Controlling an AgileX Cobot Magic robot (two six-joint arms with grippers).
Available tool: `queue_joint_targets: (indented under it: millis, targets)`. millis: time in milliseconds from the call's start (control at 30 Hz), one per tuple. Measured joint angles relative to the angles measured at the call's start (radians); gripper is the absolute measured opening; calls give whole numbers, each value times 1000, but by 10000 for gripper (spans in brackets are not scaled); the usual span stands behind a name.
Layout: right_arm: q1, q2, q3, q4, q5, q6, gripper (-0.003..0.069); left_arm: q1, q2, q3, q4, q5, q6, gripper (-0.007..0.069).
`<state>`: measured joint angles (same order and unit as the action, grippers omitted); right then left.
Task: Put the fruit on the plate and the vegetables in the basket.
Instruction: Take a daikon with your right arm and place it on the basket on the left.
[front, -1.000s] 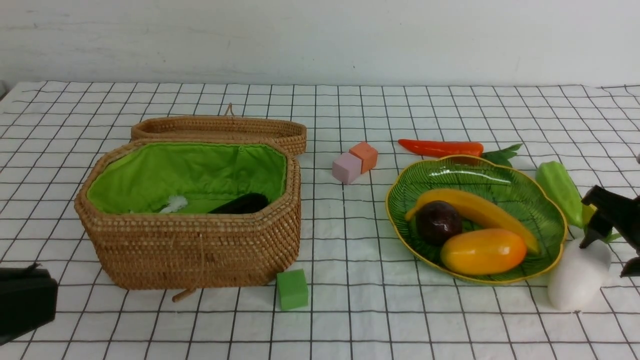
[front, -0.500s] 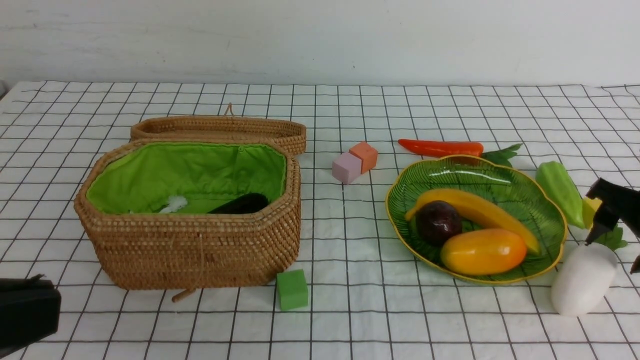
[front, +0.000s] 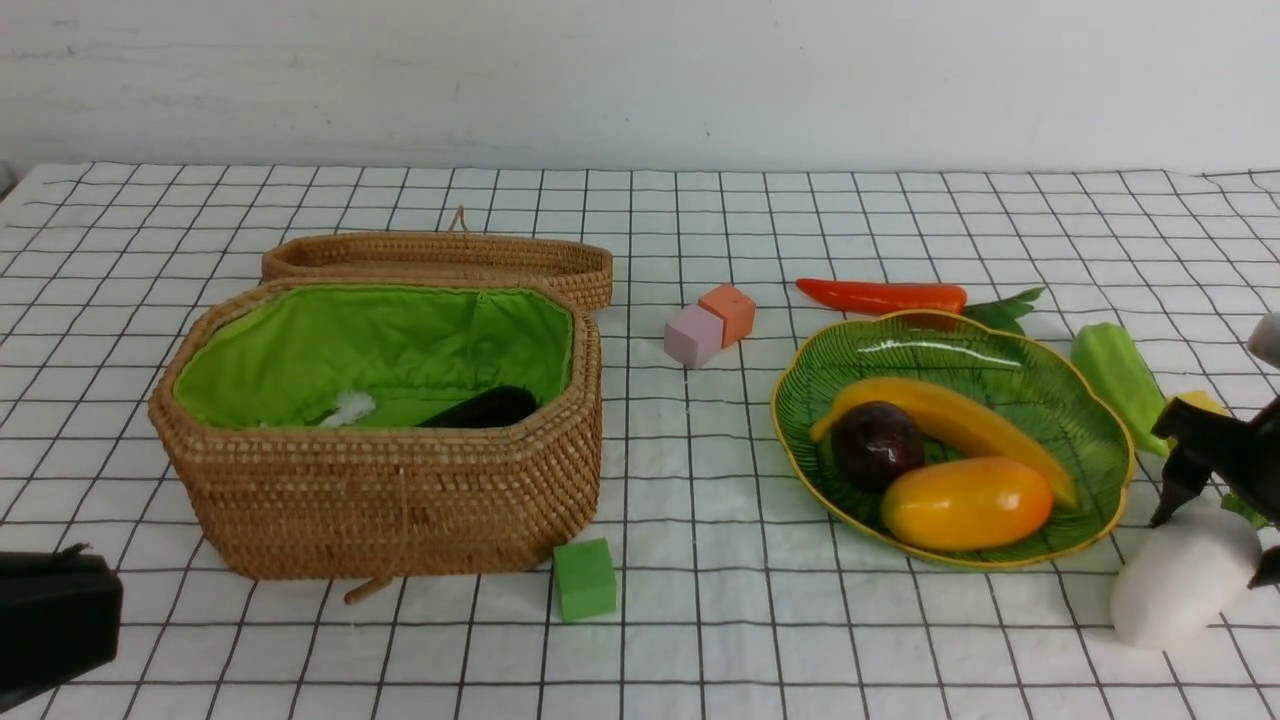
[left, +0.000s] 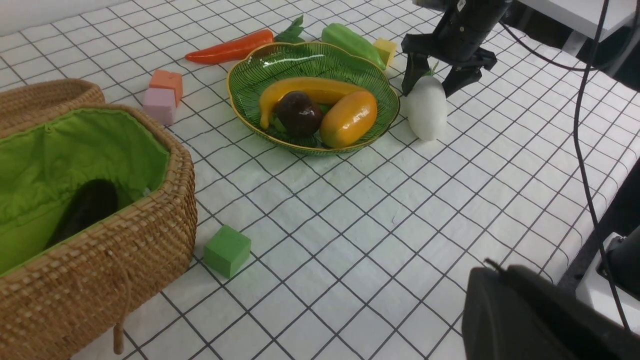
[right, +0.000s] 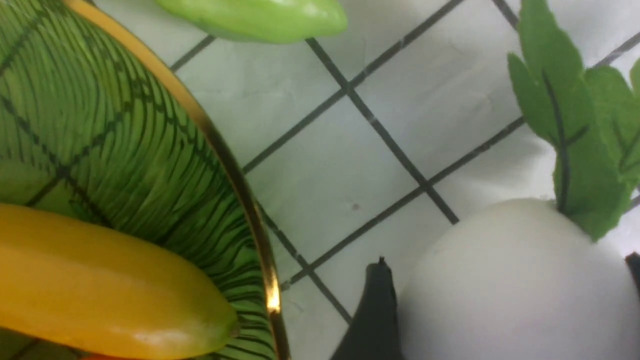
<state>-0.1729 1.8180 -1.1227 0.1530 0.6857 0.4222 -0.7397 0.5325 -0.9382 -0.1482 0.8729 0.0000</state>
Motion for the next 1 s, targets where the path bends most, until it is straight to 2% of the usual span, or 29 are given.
queue_joint_targets:
  millis: [167,300,400,467,700,867,900,933,1000]
  targets:
    - [0,41,-4,-3,40,-32,579,0,0,0,-4,0,0,-3]
    - [0,47,-10,-2,56,-106,538,0,0,0,-4,-2,0,-3]
    - [0,46,-10,-3,78,-193,538,0,0,0,-4,-3,0,-3]
    - [0,42,-10,-4,88,-209,538,0,0,0,-4,-3,0,-3]
    - [15,-178,-6,-14,250,-244,538,0,0,0,37,0,-17,-3]
    - [172,-346,-107,102,279,-301,538,0,0,0,214,1,-198,-3]
    - [273,-368,-175,169,254,-358,538,0,0,0,323,3,-319,-3]
    - [315,-368,-202,211,229,-384,538,0,0,0,370,7,-361,-3]
    - [463,-344,-295,308,144,-487,538,0,0,0,463,30,-481,-3]
